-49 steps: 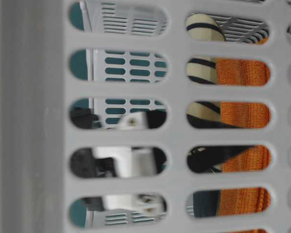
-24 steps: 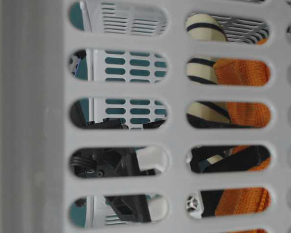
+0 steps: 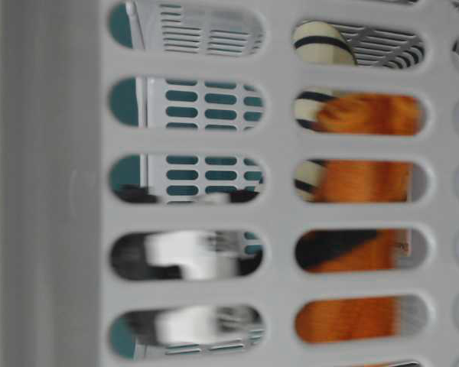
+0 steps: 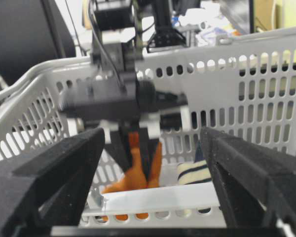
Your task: Pick up the orange cloth from the shopping basket with the left arm.
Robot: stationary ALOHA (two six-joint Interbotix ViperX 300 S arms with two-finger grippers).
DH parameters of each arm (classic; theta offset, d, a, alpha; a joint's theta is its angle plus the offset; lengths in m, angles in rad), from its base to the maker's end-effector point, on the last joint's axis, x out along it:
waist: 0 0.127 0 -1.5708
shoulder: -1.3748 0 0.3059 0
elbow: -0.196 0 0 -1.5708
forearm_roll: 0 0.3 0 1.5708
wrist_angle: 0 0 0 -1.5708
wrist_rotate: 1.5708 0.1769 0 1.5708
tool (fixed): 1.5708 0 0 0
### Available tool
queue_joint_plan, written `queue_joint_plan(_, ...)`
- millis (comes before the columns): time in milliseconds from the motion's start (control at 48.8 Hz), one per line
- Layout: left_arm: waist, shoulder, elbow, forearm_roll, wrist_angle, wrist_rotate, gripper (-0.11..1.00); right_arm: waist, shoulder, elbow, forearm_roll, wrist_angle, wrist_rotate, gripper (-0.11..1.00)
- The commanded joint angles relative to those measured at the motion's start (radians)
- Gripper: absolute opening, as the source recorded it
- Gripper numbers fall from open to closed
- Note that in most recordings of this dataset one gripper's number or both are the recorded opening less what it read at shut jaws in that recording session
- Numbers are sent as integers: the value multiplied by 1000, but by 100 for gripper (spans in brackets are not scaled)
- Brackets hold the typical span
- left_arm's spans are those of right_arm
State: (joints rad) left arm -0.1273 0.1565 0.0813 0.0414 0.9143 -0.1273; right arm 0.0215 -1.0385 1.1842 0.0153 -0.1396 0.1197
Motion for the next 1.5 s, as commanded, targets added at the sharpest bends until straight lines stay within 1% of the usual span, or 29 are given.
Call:
queue_joint_plan(0,6,-51,-97,3,72,-2,15,2,2,-9,3,-8,2,75)
queue_joint_plan(82,6,-66,-192,5,149,-2,15,2,-2,-8,3,-8,2,75)
queue_joint_plan(123,3,-74,-255,5,195,-3,15,2,-3,-8,3,-8,2,75)
queue_joint_plan(307,6,-80,-476,5,336,2,15,2,-11,-8,3,-8,2,75)
queue_joint_plan(369,6,-74,-529,5,374,2,15,2,-11,-6,3,-8,2,75)
queue_joint_plan(451,9,-69,-574,5,423,2,15,2,-11,-8,3,-6,2,75)
queue_joint_plan(574,18,-63,-575,5,466,0,15,2,-12,-5,3,-6,2,75)
queue_joint_plan(778,21,-66,-572,5,465,0,15,2,-14,-5,3,-6,2,75)
queue_joint_plan(1168,29,-69,-535,5,463,0,15,2,-18,0,3,-5,2,75)
queue_joint_plan(1475,28,-67,-534,5,463,0,15,2,-21,2,3,-2,2,75)
